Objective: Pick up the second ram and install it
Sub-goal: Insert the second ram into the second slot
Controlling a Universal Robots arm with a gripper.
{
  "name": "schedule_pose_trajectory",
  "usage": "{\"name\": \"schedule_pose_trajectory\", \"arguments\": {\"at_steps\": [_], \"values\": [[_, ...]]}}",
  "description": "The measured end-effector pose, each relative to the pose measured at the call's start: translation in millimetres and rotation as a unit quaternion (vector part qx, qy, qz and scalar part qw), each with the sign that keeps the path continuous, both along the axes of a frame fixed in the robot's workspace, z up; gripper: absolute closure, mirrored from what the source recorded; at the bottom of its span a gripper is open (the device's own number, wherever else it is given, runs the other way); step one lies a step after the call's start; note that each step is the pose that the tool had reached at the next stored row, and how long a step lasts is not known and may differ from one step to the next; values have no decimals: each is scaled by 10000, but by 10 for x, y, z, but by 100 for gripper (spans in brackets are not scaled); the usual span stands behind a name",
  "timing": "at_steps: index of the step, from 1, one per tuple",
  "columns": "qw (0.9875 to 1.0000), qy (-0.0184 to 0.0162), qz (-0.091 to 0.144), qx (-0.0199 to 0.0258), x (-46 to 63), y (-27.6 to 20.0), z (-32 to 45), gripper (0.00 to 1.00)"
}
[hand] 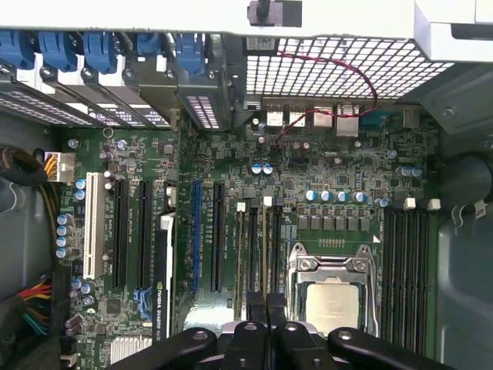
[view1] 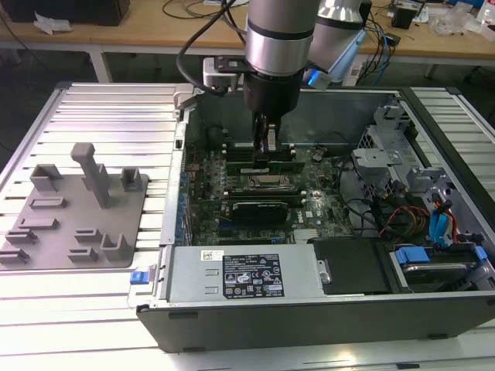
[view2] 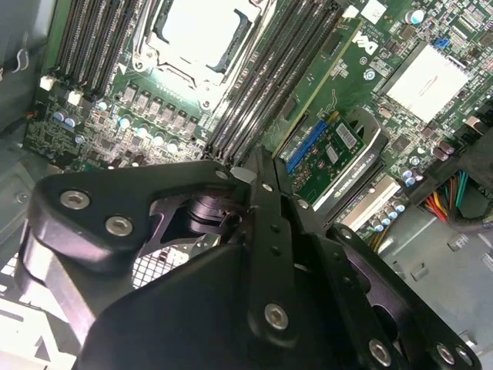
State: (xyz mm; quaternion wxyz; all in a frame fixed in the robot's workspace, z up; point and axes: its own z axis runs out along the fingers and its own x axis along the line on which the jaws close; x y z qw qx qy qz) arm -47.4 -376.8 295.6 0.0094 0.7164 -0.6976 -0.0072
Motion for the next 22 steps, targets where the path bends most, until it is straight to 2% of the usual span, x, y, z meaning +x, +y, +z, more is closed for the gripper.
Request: {"name": "schedule_pose_trajectory", "arguments": {"at_steps": [2, 7, 22], "values": [[10000, 0, -1, 2, 0, -20, -11, 91], [10000, 0, -1, 0, 0, -23, -42, 91], [10000, 0, 0, 0, 0, -23, -231, 91]]}}
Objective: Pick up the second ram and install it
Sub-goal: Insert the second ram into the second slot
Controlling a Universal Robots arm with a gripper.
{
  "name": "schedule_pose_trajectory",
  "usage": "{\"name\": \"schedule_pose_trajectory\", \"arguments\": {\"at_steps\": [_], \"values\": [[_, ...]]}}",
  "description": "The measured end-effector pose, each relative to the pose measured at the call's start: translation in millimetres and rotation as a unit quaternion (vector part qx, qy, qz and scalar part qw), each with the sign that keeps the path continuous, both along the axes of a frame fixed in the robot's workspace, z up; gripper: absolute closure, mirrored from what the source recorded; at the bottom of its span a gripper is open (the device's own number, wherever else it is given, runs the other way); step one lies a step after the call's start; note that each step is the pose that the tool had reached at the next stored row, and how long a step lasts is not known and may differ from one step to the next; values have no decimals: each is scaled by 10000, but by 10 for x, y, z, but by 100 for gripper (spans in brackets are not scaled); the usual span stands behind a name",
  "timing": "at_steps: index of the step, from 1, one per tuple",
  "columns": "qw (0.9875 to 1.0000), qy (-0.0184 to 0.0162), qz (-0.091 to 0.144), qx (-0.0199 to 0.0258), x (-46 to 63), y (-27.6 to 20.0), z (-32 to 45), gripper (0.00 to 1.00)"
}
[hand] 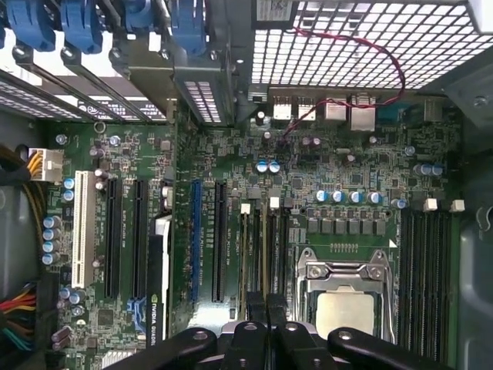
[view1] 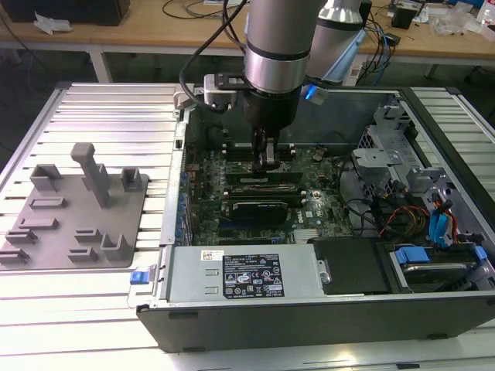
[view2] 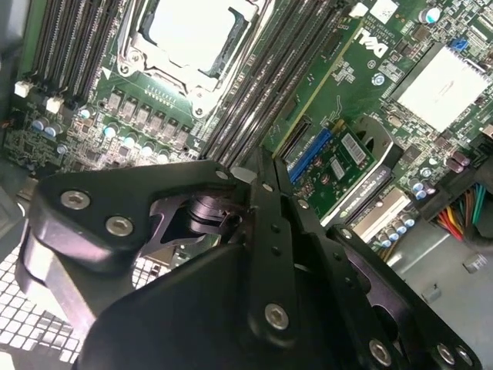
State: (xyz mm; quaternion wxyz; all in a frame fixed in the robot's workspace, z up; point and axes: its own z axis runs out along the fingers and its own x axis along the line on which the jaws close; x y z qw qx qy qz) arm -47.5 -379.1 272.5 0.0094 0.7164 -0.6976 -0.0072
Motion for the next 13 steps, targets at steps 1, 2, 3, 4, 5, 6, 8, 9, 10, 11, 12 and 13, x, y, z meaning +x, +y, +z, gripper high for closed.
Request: {"name": "schedule_pose_trajectory", "arguments": {"at_steps": [1, 2, 3, 4, 5, 6, 8, 9, 10, 11, 12, 13], "values": [[10000, 0, 0, -1, 0, 0, -12, 91], [10000, 0, 0, -1, 0, 0, -19, 91], [10000, 0, 0, -1, 0, 0, -28, 91], [10000, 0, 0, 0, 0, 0, -49, 91], [10000, 0, -1, 0, 0, 0, -69, 91], [10000, 0, -1, -1, 6, 0, -81, 91], [10000, 0, 0, -1, 16, 1, -99, 91], [10000, 0, 0, 0, 28, 6, -121, 91], [10000, 0, 0, 0, 52, 25, -155, 91], [10000, 0, 0, 0, 58, 30, -164, 91], [10000, 0, 0, 0, 64, 34, -174, 91], [10000, 0, -3, 0, 66, 38, -201, 91]]}}
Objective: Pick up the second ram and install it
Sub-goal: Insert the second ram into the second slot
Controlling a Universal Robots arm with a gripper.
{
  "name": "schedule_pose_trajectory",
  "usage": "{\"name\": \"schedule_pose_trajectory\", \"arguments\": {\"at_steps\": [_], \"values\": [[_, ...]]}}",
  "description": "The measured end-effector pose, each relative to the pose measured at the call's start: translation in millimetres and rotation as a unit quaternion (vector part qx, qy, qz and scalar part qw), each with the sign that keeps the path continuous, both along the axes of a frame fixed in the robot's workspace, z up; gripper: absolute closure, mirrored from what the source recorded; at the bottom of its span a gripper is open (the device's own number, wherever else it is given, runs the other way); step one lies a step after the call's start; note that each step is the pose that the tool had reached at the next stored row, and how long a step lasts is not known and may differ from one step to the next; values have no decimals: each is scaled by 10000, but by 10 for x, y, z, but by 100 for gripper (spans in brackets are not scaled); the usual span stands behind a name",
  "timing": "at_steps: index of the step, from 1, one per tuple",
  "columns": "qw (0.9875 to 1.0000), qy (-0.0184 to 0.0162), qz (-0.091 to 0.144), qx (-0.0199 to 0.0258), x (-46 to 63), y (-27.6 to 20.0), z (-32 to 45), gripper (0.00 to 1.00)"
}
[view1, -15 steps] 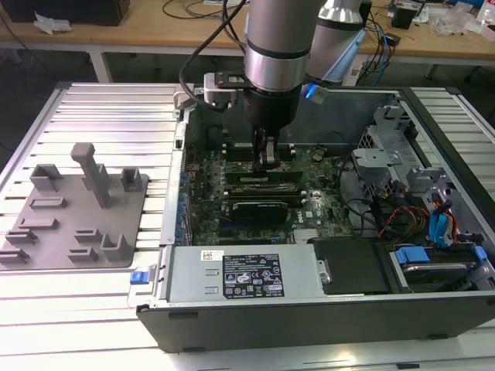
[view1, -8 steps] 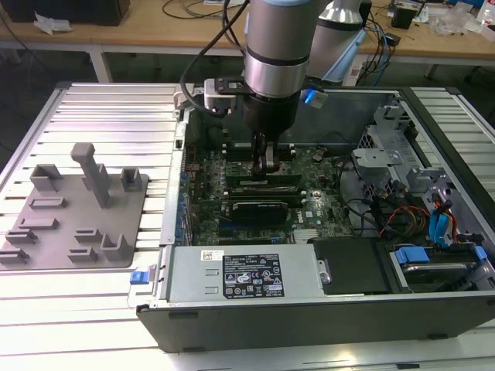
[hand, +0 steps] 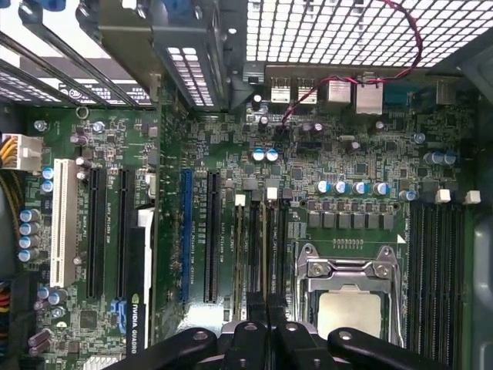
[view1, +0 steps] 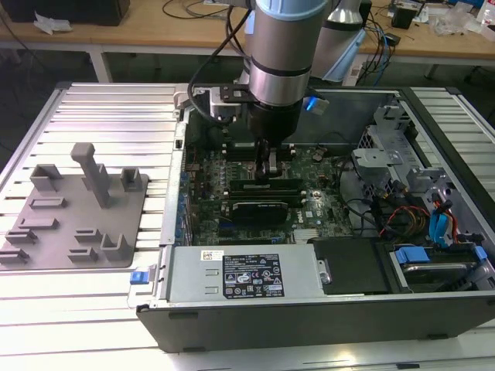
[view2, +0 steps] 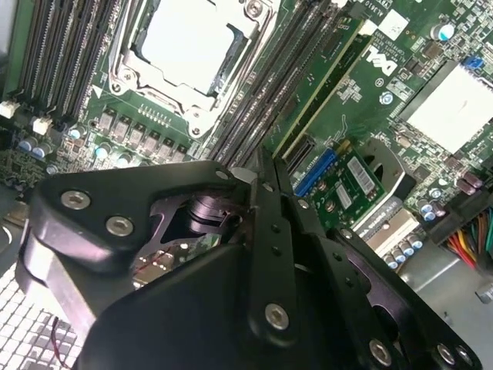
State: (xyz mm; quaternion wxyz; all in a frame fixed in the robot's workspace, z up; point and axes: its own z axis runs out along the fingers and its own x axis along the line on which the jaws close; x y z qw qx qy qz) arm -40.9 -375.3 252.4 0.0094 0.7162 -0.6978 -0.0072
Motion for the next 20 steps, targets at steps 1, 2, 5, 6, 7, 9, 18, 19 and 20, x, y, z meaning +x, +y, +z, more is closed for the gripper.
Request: {"name": "schedule_pose_trajectory", "arguments": {"at_steps": [1, 2, 5, 6, 7, 9, 18, 19, 20], "values": [[10000, 0, -6, 0, 0, 1, -16, 91], [10000, 0, -35, 0, 0, 1, -36, 91], [10000, 0, -88, 2, 1, 13, -67, 91], [9999, 0, -116, 2, 0, 14, -70, 91], [9999, 1, -117, 2, 0, 14, -70, 91], [9999, 0, -119, 4, 0, 14, -71, 91], [9999, 1, -119, 38, 9, 18, -119, 91], [9999, 1, -119, 41, 10, 19, -126, 91], [9999, 1, -119, 41, 10, 19, -130, 91]]}}
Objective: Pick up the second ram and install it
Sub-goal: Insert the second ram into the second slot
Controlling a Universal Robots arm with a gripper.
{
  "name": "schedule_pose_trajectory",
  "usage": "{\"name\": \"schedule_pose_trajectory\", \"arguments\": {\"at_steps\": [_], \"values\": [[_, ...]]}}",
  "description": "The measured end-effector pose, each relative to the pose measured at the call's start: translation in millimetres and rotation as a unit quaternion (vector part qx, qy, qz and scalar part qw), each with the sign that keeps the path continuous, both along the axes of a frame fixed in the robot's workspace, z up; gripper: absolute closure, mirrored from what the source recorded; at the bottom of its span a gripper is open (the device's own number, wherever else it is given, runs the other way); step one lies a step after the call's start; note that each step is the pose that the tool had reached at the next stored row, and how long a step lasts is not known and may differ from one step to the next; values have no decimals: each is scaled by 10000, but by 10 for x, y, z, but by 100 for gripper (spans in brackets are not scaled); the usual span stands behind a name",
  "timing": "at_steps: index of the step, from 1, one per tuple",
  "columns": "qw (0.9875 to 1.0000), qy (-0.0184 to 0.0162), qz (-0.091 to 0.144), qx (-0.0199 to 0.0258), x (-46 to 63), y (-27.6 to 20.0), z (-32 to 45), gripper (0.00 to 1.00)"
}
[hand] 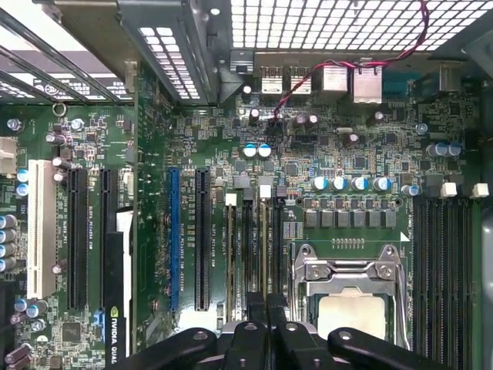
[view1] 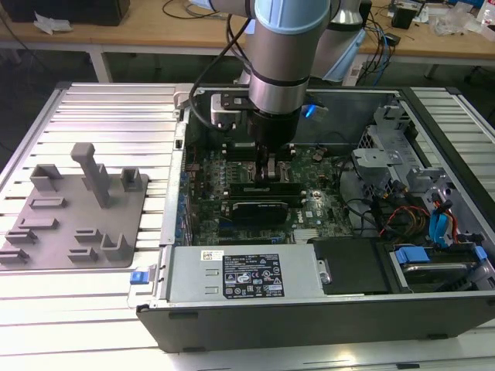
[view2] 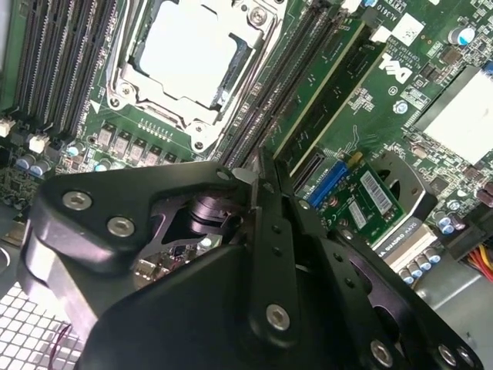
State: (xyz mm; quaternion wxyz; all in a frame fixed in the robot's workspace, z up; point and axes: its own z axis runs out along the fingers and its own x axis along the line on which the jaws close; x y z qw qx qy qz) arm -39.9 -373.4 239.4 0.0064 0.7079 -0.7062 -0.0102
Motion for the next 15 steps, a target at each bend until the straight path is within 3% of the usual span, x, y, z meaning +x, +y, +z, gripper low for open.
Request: {"name": "schedule_pose_trajectory", "arguments": {"at_steps": [12, 15], "values": [[10000, 0, -8, 3, 4, 3, -23, 91], [9999, 0, -119, 8, 4, 3, -24, 91]]}}
